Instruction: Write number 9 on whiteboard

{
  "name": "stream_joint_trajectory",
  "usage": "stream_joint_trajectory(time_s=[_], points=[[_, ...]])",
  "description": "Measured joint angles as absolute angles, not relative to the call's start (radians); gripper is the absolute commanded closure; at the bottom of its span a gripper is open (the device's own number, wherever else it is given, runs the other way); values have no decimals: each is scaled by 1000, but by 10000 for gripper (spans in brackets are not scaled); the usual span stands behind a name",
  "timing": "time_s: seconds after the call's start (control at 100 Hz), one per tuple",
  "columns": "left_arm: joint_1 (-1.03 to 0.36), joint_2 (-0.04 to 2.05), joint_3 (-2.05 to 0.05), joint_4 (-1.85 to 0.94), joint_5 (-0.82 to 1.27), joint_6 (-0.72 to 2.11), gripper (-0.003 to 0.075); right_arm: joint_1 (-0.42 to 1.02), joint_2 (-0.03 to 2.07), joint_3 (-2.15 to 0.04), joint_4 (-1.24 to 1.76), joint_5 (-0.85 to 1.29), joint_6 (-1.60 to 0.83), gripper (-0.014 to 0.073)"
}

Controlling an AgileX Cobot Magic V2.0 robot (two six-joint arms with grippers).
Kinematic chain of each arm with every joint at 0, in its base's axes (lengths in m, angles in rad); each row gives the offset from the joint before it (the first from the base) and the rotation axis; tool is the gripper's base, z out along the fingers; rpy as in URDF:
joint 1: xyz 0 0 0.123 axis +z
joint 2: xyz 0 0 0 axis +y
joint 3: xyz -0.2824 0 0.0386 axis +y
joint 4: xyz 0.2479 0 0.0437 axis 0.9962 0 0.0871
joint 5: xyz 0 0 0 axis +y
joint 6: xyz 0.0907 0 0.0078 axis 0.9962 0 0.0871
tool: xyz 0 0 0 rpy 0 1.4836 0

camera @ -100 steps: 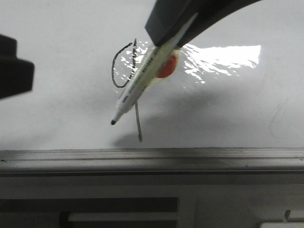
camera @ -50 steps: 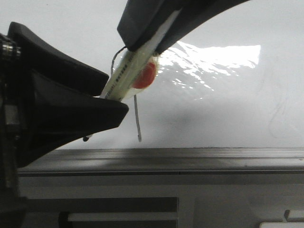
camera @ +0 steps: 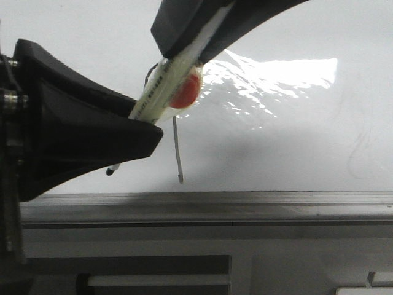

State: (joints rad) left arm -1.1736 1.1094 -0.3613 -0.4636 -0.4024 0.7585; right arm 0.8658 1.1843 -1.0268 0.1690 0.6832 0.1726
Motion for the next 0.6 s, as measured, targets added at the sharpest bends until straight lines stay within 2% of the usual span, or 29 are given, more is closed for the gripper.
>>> stream_joint_trajectory(time_s=[0.04,0.16,0.23,0.34,0.49,0.6], points=[[-1174,1109,-361,-464,-402,758,741,866,1184,-1027,169,683,173,558],[-1174,1109,-361,-489,-402,758,741,866,1184,-1027,169,678,175,314],[-1174,1109,-361,-559,-406,755,741,866,1184,-1027,169,678,175,217],[-1174,1109,-361,-744,-410,752,741,866,1184,-1027,170,678,175,195],[-1174,1109,-362,-1148,-480,749,741,866,1184,-1027,170,678,175,195],[-1174,1109,-366,-1299,-495,747,741,866,1184,-1027,170,678,175,195]])
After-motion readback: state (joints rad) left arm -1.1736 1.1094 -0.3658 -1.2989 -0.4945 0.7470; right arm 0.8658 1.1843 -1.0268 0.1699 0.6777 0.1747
